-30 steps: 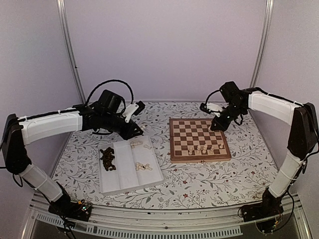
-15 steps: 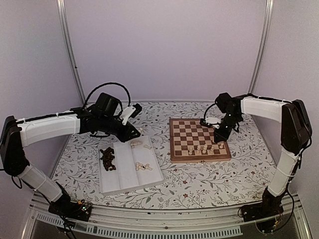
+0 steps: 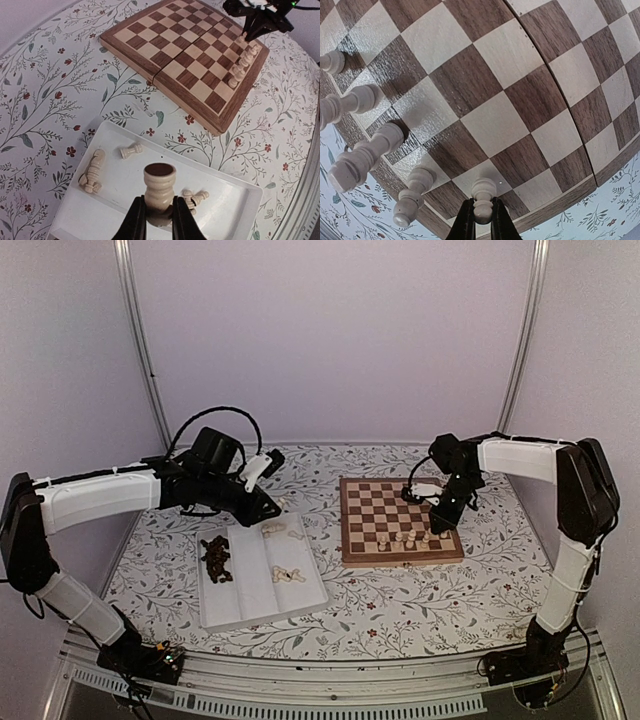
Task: Set up the chess pieces on the board
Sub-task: Place the chess piece on the chessboard.
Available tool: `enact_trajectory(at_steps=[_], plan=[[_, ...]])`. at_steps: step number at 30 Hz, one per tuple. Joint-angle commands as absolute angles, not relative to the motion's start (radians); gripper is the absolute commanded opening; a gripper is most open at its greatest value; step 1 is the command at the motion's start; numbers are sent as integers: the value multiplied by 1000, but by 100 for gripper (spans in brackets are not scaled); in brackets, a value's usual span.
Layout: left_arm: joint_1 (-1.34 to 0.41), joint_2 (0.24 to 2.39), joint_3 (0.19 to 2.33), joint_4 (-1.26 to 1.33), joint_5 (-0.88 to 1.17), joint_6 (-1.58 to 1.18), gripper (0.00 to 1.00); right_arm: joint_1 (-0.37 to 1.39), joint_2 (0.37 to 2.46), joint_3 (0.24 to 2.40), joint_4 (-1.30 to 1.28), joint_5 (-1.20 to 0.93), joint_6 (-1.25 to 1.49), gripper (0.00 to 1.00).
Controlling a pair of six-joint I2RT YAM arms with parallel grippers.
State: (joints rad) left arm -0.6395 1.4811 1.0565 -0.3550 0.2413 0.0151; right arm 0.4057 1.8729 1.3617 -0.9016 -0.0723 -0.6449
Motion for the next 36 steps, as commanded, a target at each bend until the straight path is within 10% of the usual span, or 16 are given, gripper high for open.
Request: enact_trajectory(at_steps=[1, 25, 36], plan=[[-624, 1462, 1046, -338, 254, 28, 5, 409, 1897, 1356, -919, -65, -649, 3], [-623, 1491, 1051, -346, 352, 30, 7, 417, 1834, 1582, -1075, -261, -619, 35], [-624, 1534, 1049, -308, 664, 3, 8, 728, 1796, 1623, -917, -204, -725, 39]])
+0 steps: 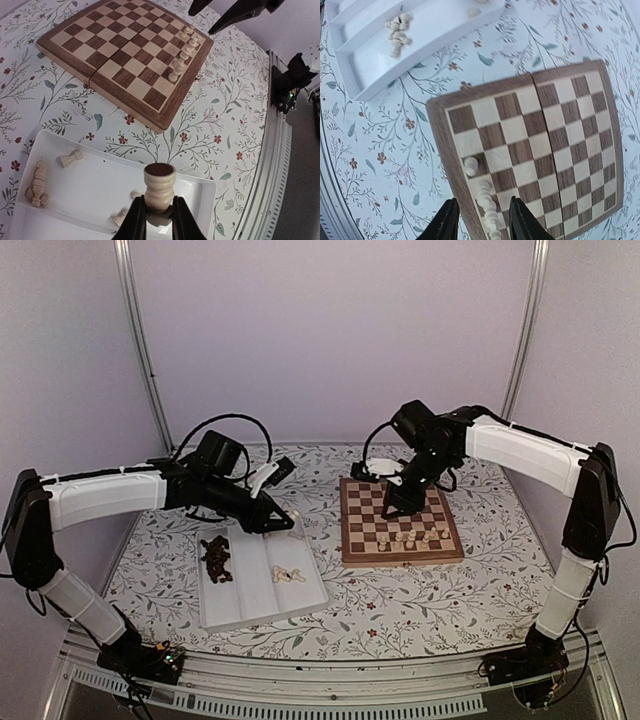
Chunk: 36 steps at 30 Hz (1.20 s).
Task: Set up the chess pieces on the board
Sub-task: Place the chess piece on the chessboard.
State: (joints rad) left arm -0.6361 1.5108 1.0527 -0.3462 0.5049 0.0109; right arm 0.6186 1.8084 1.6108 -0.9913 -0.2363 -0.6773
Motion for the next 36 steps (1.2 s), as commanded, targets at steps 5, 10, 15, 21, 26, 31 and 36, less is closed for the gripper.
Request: enact_trajectory(at_steps=[5, 10, 15, 21, 26, 31, 36], plan=[[-624, 1571, 1051, -312, 770, -23, 8, 870, 1808, 1631, -840, -146, -783, 41], [-624, 1612, 1058, -326, 884, -30, 8, 961, 1803, 1623, -743, -60, -846, 42], [-624, 1649, 1070, -346, 902, -36, 9, 1011, 1821, 1627, -685, -22, -891, 46], [-624, 1663, 1074, -354, 935, -39, 9, 1065, 1861, 1632, -657, 29, -944, 47], [-625, 1668, 1075, -353, 965, -44, 9, 1090, 1889, 1634, -652, 32, -972, 48], [-626, 1676, 1077, -351, 980, -52, 9, 1109, 1903, 1635, -647, 32, -987, 45], [-626, 1684, 1082, -359, 985, -56, 9, 1122, 1916, 1635, -651, 28, -994, 36]])
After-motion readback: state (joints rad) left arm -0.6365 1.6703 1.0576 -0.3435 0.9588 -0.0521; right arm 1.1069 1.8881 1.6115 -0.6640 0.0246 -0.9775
